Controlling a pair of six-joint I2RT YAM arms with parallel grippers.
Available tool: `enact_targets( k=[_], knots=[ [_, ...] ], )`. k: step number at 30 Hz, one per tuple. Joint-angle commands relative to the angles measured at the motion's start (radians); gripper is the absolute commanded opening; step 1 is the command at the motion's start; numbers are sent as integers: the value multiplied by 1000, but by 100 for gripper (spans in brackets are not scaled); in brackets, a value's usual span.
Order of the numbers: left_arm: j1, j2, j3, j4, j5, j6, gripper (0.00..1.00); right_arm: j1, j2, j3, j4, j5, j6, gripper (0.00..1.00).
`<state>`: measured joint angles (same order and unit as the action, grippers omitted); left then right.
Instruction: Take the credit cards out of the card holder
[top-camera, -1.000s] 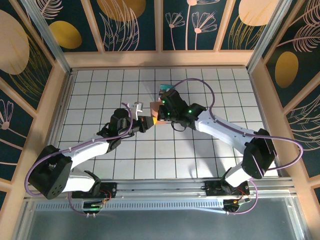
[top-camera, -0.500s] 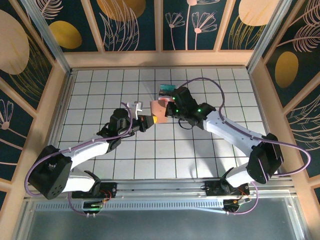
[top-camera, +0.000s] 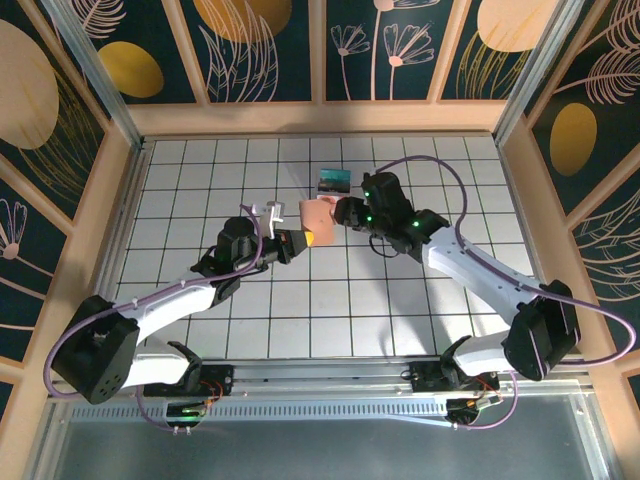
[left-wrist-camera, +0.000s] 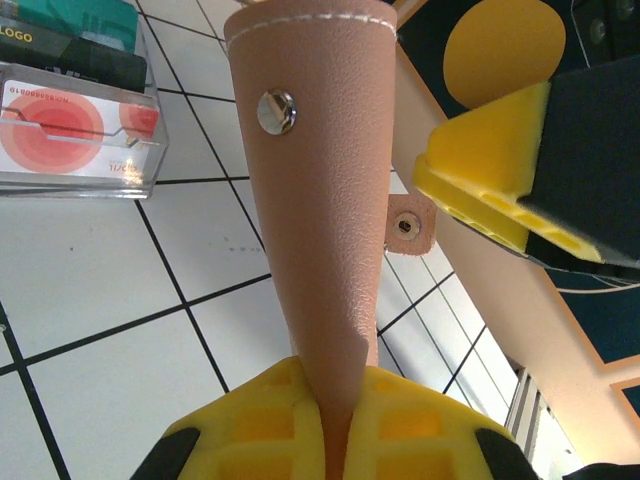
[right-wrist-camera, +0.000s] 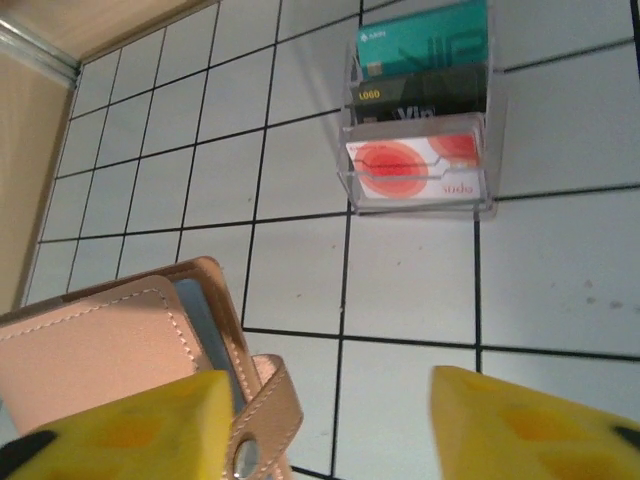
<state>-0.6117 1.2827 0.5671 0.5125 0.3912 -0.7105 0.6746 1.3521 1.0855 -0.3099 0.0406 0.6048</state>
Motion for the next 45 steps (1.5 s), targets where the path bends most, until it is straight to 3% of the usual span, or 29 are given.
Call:
enact_targets(
  k=[1,9,17,24,31,37,45],
  knots=[
    [-3,-29,11,13,0,14,0,-2,-49,-13,77,-19,-30,63],
    [-4,-29,10,14,9,21,0,-2,-84,-48,197,-116,-60,84],
    [-4,-48,12,7,10,32,0,-2,-14,-46,162,-147,-72,89],
    [-3,-81,3,-8,-11,52,0,-48,-21,-112,174,-211,-41,77],
    [0,-139,-20,14,-14,67,0,-159,-108,-278,353,-388,12,63],
    [27,-168,-45,90,120,89,0,-193,-138,-322,451,-492,-24,58],
    [59,-209,-49,174,296,121,0,-248,-238,-404,657,-748,-88,56]
  ],
)
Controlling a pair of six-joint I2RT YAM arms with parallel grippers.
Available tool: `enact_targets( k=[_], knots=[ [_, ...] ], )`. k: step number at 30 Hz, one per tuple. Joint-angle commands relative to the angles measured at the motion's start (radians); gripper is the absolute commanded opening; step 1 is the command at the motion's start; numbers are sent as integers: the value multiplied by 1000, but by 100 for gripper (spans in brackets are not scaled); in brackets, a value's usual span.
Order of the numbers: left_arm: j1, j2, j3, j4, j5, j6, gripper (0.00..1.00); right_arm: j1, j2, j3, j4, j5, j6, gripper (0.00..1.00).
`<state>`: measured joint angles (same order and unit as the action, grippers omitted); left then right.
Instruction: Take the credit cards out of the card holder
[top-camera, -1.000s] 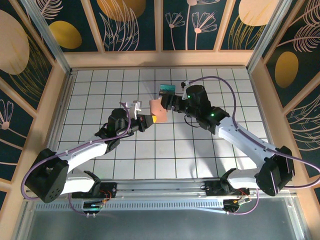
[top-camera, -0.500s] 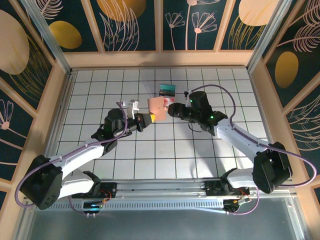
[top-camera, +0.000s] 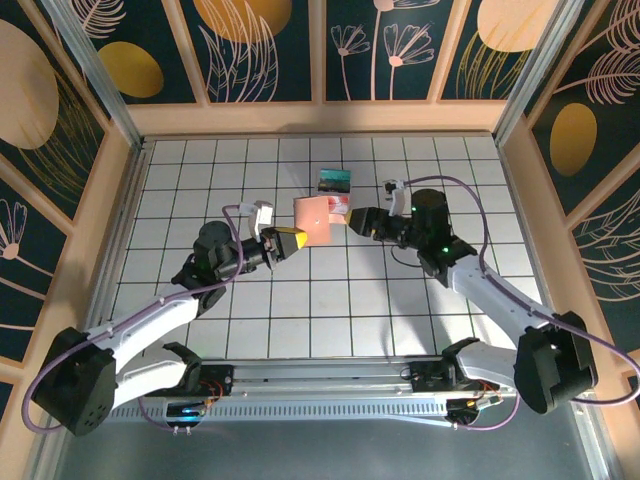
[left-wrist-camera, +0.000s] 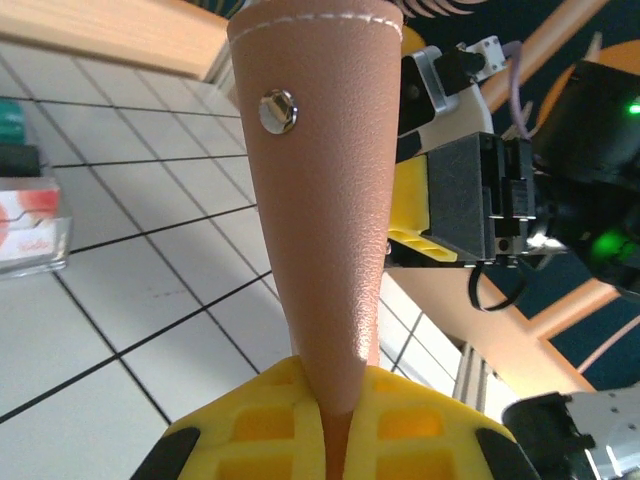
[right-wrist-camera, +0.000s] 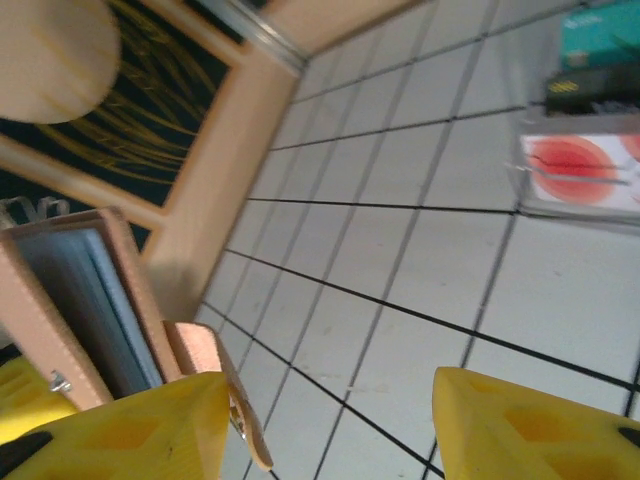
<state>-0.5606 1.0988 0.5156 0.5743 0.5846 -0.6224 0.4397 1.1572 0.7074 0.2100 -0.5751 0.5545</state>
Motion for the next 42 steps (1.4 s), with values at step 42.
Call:
enact_targets(
  k=[42],
  knots=[
    [8,39,43,296,262,-70,0,46,78,-46,565,-449,116,35]
  ],
)
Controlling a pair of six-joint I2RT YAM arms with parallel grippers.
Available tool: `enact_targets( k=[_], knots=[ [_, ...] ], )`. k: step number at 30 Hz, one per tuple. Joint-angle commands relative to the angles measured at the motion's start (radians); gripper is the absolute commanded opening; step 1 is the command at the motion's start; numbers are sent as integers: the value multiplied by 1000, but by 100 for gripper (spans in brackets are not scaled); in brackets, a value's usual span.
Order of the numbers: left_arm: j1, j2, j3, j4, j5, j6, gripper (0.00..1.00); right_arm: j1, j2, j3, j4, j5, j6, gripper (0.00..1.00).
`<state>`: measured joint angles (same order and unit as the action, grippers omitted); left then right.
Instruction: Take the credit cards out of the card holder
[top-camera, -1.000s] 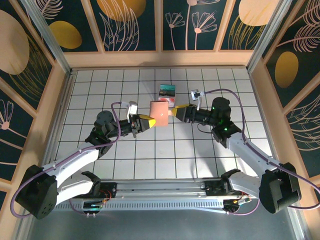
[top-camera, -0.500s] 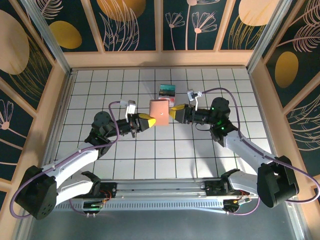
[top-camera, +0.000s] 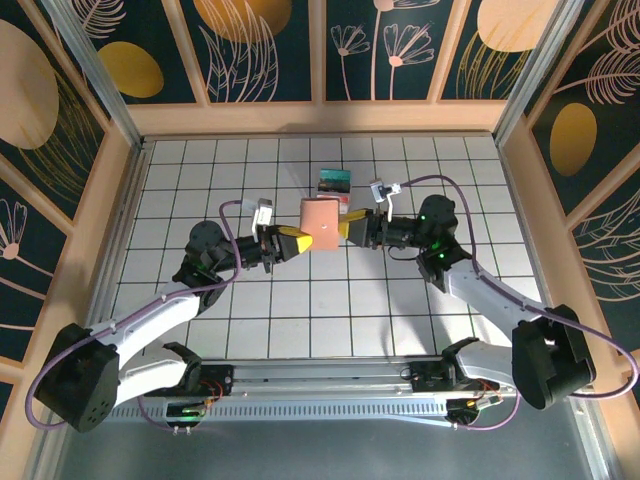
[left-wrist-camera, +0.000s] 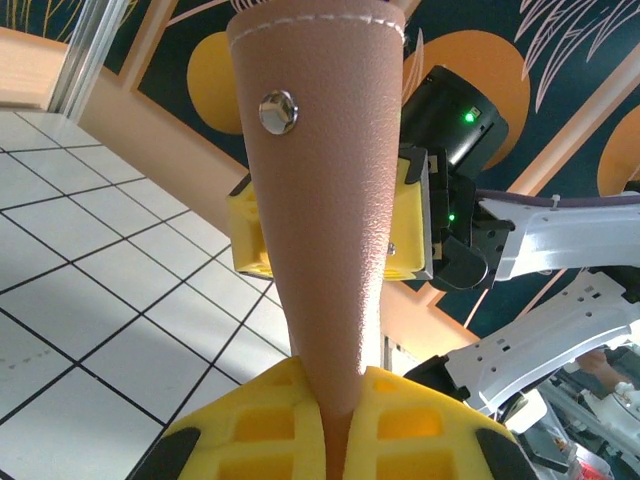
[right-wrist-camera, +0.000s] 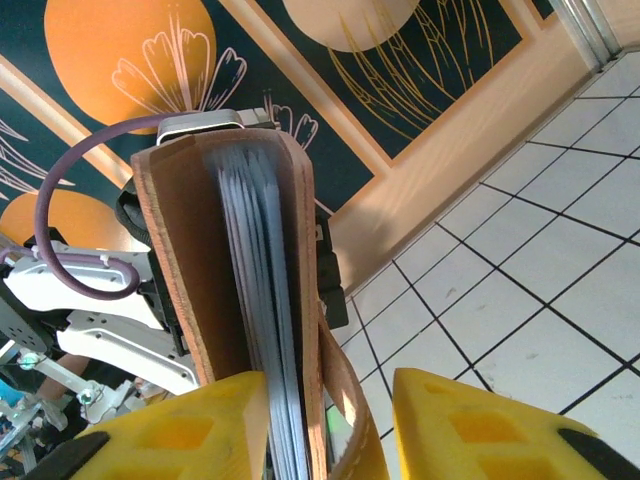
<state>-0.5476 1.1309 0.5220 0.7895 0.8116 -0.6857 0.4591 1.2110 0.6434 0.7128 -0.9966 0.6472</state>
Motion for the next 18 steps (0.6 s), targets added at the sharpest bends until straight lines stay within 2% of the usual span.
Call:
enact_targets(
  k=[1,8,11,13,18],
  knots=[
    [-5,9,36,76,31,-6,0,30,30,20,76,-31,30,32],
    [-5,9,27,22,-43,4,0,36,32,9,83,-12,28,6],
    [-5,10,29,-6,-63,7,9,35,25,6,69,3,23,0],
    [-5,13,35,-31,-72,13,21,34,18,8,44,21,9,0],
    [-5,23,51,-82,-89,18,58,33,0,32,-85,92,-47,0]
  ],
)
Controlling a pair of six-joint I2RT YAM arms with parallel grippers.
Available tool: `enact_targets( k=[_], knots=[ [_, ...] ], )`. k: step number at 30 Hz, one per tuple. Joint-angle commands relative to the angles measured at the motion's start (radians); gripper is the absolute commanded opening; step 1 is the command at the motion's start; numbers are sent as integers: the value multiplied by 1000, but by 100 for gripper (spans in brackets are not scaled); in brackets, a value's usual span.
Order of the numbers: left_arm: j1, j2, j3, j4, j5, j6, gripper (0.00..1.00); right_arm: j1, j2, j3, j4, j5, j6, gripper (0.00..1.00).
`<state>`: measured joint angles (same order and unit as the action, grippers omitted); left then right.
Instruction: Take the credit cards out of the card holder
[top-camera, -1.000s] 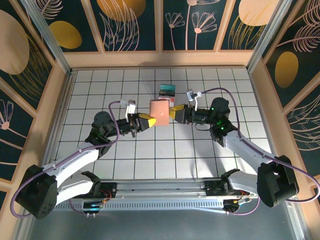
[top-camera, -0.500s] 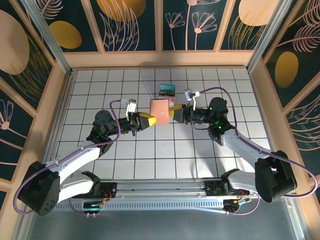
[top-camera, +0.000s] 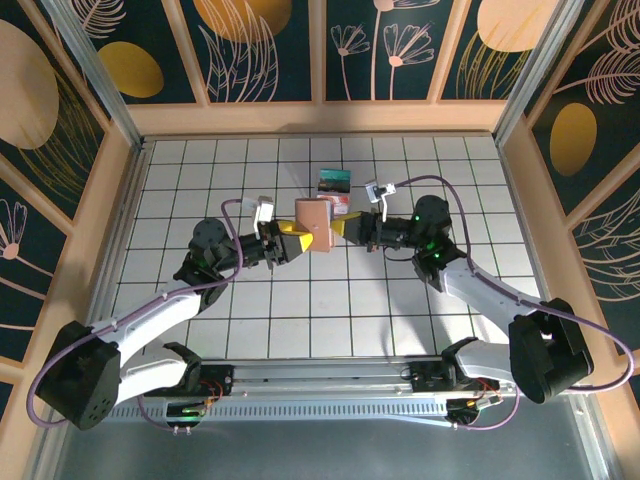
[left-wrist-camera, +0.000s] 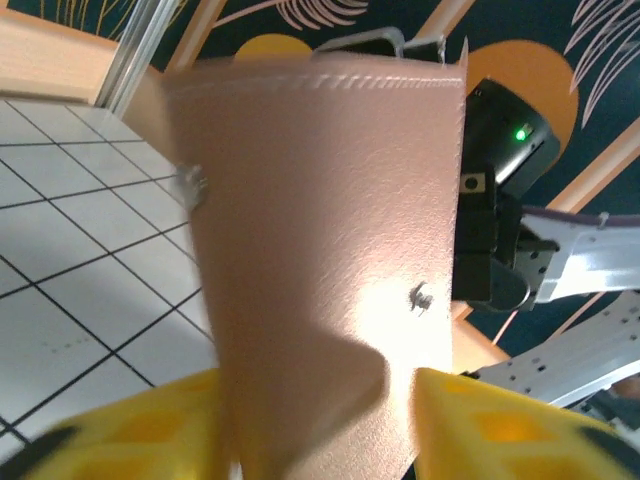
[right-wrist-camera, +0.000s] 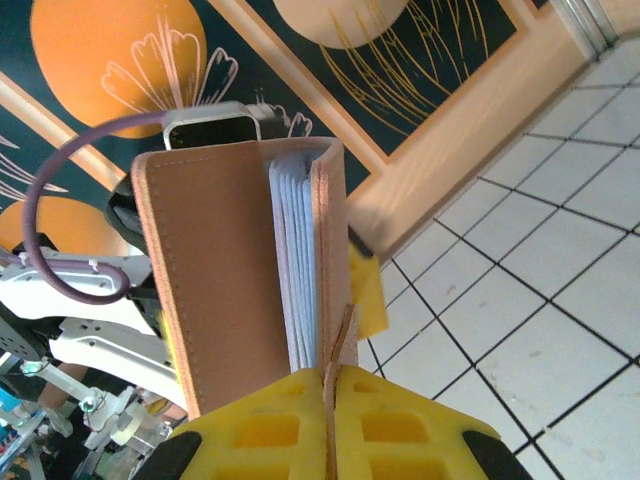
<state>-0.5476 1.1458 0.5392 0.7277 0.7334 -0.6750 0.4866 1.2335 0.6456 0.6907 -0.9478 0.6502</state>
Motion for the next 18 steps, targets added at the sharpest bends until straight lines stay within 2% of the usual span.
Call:
enact_targets(
  k=[1,4,7,18],
  knots=[
    [-5,10,34,-25,-14,8,66,7,-27,35,-94,66,-62,0],
    [-4,17,39,-40,-25,10,86,6,-43,46,-185,134,-101,0],
    [-4,31,45,-54,-39,12,99,6,-60,49,-244,186,-117,0],
    [-6,113,94,-76,-58,3,99,9,-82,95,-404,296,-139,0]
  ],
)
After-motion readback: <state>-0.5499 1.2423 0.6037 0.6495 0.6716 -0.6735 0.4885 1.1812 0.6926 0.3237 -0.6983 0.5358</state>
